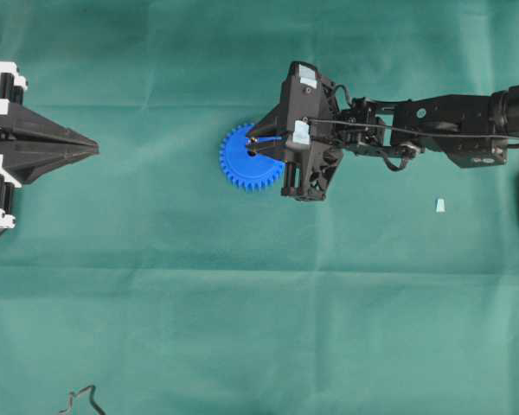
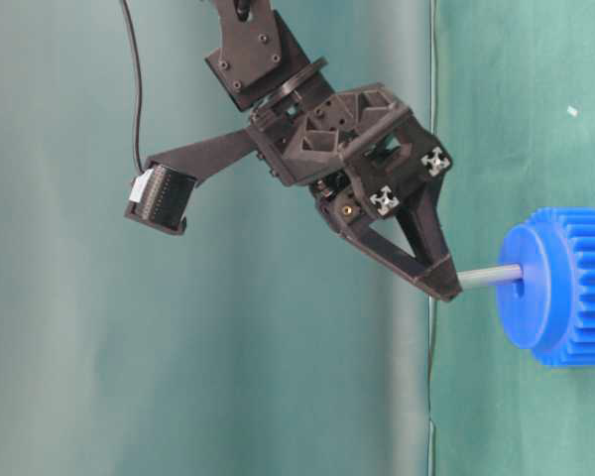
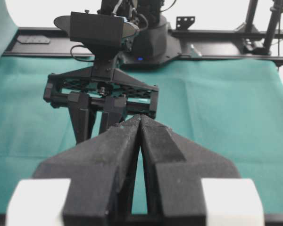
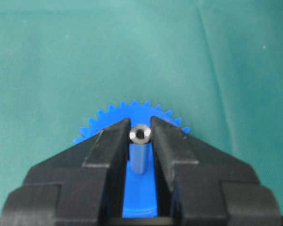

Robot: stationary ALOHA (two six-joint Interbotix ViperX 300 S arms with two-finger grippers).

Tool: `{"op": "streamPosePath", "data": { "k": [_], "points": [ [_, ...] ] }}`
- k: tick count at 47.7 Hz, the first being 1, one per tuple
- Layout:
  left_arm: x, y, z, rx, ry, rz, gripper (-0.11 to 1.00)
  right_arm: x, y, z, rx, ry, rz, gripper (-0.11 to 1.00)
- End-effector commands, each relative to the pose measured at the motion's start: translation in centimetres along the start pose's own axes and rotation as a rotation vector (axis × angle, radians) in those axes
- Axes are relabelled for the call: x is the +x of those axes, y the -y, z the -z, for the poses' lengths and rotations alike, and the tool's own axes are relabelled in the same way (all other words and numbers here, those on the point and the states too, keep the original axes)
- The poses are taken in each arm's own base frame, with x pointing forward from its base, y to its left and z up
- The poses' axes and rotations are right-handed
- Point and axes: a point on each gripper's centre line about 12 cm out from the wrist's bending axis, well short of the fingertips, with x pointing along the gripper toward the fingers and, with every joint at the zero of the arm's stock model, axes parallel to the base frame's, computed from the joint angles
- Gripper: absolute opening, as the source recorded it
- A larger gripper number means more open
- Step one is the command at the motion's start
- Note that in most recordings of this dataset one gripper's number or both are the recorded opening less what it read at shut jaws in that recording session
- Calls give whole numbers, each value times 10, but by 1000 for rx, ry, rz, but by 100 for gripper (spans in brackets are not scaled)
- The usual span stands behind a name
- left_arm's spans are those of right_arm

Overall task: Insert the shaft into the center hole of the gear.
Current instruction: 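Align the held shaft with the gear's center hole using the right gripper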

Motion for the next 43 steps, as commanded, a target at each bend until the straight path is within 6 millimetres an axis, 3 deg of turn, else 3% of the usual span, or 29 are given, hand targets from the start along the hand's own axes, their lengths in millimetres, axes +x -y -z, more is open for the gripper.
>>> {"op": "streamPosePath", "data": {
  "k": [1, 26, 43],
  "points": [
    [3, 0, -10, 5, 26, -1, 0, -12, -4, -23, -5, 71, -10, 16],
    [3, 0, -10, 5, 26, -1, 0, -14, -5, -28, -12, 108, -15, 16],
    [3, 0, -10, 6, 25, 1, 0, 9, -2, -1, 1, 67, -2, 16]
  ]
}}
